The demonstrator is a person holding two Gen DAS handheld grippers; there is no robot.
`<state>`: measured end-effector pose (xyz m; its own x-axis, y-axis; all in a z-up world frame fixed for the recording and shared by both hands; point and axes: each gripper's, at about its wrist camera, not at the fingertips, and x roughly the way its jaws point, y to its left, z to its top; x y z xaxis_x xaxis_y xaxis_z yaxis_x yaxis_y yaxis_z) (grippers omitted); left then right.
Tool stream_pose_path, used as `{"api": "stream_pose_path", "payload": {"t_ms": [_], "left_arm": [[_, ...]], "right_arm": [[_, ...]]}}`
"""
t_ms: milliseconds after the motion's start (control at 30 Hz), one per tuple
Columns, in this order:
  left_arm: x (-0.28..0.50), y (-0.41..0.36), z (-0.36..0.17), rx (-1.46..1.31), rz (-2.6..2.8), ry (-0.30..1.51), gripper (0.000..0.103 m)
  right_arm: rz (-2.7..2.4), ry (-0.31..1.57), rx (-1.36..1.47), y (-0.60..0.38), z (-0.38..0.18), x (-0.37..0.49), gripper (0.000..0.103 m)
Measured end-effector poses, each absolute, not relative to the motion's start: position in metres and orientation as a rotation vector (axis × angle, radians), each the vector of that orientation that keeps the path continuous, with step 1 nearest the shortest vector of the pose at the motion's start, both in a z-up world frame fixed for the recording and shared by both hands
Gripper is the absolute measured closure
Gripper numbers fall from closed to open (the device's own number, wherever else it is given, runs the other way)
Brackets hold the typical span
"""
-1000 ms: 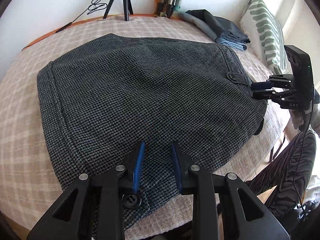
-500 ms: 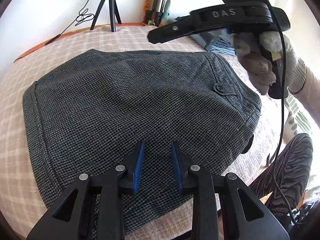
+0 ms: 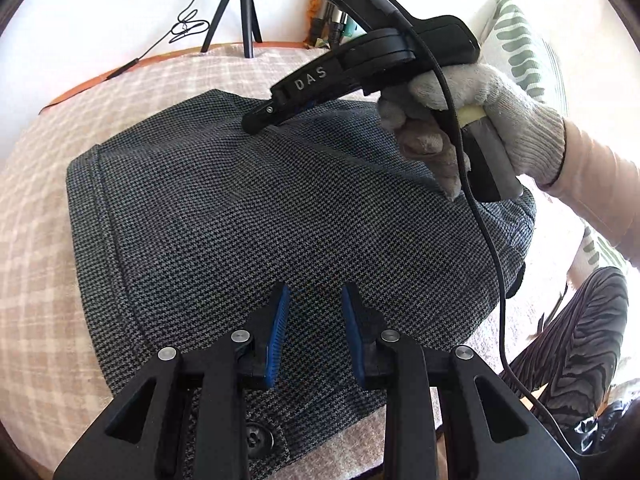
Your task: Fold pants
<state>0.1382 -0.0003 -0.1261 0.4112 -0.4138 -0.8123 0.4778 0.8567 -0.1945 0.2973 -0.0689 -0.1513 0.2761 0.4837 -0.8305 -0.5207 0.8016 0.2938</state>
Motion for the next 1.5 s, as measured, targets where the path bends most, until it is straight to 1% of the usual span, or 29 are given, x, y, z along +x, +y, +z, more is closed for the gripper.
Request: {"api": "stream_pose_path", "payload": {"t_ms": [33,200,300,367,400,600,700,833,967,1233,1400,1500], "left_arm": [[0.140,0.001,-0.122,0.066,-0.554,0.989,0.078],[0.143,0.002,-0.105,0.044,-0.538,0.931,0.078],[0.147,-0.005,-0.099,0.039,-0.529,0.922,0.078],[0.151,-0.010,-0.094,0.017,-0.540,0.929,0.078],[0.152,-0.013,-0.092,0.010,-0.547,0.927,0.078],[0.153,-0.049,-0.082,0.066,-0.595,0.901,0.078],[0.156,-0.071,-0.088,0.118,-0.601,0.899,0.078],[0.166,-0.084,-0.098,0.112,-0.599,0.938,0.078],[0.178,-0.089,-0.096,0.138,-0.529,0.904,0.078],[0.215,-0.082,-0.109,0.025,-0.427,0.935,0.078],[0.223,-0.096,-0.137,0.071,-0.433,1.010,0.078],[0.219,-0.101,-0.140,0.108,-0.429,0.983,0.077]], "right_arm": [[0.664,1.092,-0.027,-0.076,-0.146,0.294,0.077],[0.581,1.015,0.103,-0.142,-0.110,0.264,0.068],[0.477,0.966,0.097,-0.186,-0.094,0.232,0.063],[0.389,0.959,0.111,-0.219,-0.090,0.211,0.047],[0.350,0.961,0.131,-0.237,-0.091,0.201,0.045],[0.234,1.020,0.297,-0.314,-0.115,0.144,0.045],[0.201,1.055,0.347,-0.324,-0.132,0.125,0.045],[0.208,1.059,0.441,-0.326,-0.148,0.105,0.045],[0.211,1.069,0.509,-0.318,-0.162,0.094,0.045],[0.153,1.007,0.703,-0.322,-0.169,0.053,0.043],[0.199,0.988,0.757,-0.311,-0.173,0.061,0.043],[0.220,0.960,0.794,-0.303,-0.176,0.068,0.043]]}}
